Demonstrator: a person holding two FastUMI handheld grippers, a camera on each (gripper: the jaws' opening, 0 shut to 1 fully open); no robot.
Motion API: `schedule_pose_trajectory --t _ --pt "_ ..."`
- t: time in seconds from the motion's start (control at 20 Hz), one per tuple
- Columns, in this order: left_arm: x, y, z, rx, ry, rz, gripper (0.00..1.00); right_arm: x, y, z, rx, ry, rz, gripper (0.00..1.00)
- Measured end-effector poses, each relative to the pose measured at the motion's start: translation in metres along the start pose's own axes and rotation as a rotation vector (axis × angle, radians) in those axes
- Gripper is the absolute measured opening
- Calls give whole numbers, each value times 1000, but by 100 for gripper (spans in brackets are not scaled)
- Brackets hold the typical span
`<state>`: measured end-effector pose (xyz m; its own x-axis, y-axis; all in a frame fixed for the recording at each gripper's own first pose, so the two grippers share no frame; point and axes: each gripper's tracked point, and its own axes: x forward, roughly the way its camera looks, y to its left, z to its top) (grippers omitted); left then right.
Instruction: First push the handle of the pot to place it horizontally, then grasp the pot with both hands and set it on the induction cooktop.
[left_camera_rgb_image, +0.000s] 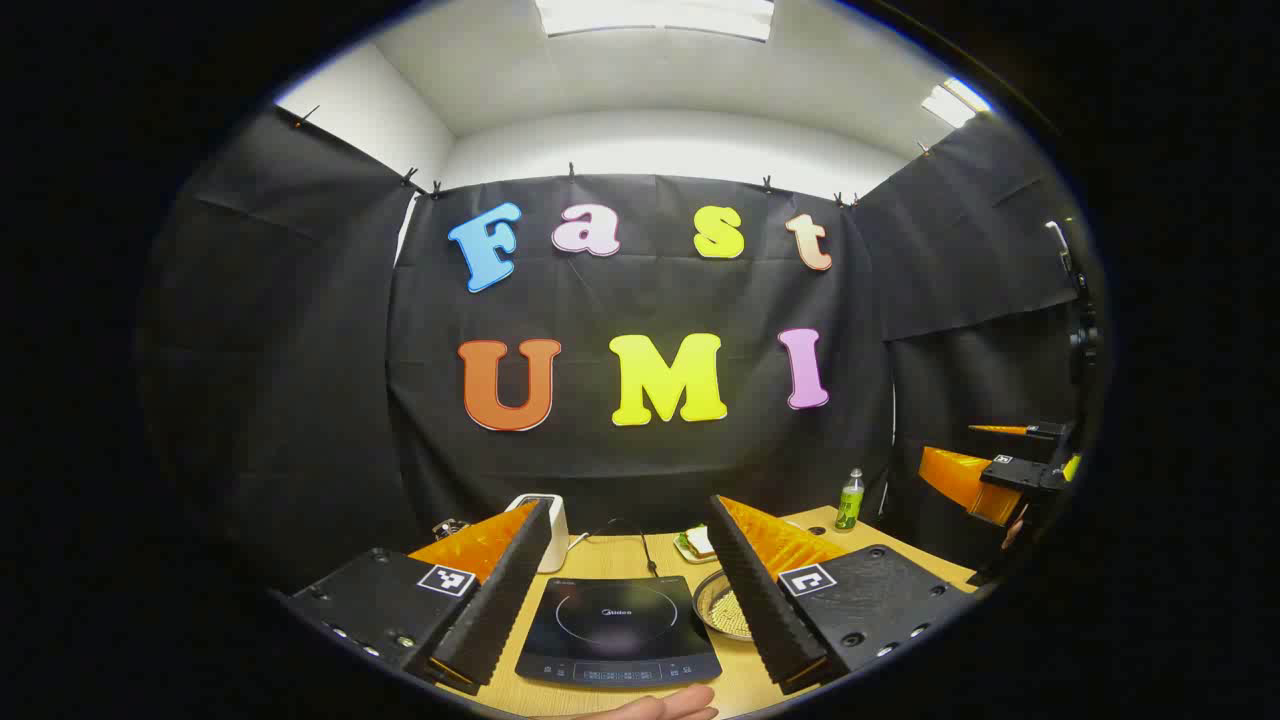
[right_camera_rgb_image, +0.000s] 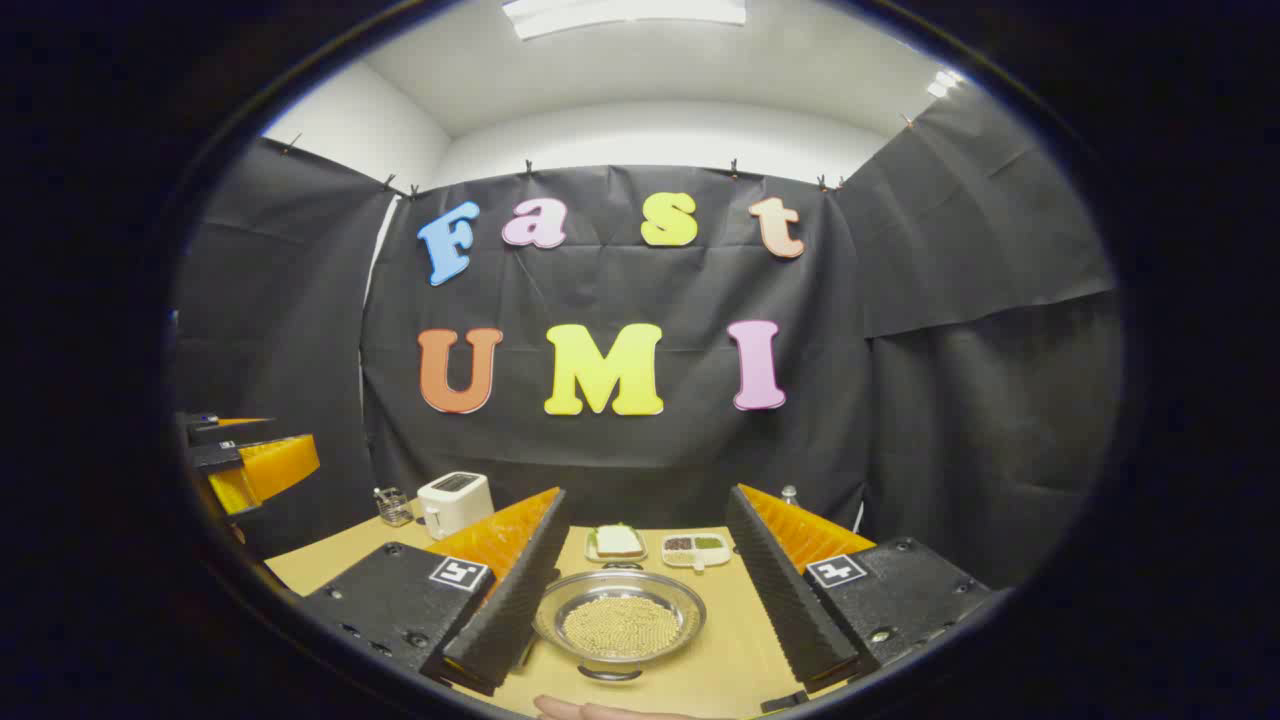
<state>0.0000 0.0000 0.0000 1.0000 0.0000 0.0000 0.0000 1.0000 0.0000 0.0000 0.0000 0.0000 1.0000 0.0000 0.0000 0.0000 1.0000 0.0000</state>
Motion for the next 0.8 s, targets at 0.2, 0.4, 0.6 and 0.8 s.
schedule_pose_trajectory --t 0.2,0.4,0.6,0.8 --pt "-1 3 -3 0 -3 6 94 4 4 -5 -8 11 4 96" --pt "-3 10 -6 -8 -8 11 94 11 8 -15 -20 35 3 96" --pt "-8 17 -8 -6 -15 16 94 24 15 -32 -25 74 2 96" --pt "-15 19 -12 -15 -19 -6 94 39 23 -55 -24 130 4 96"
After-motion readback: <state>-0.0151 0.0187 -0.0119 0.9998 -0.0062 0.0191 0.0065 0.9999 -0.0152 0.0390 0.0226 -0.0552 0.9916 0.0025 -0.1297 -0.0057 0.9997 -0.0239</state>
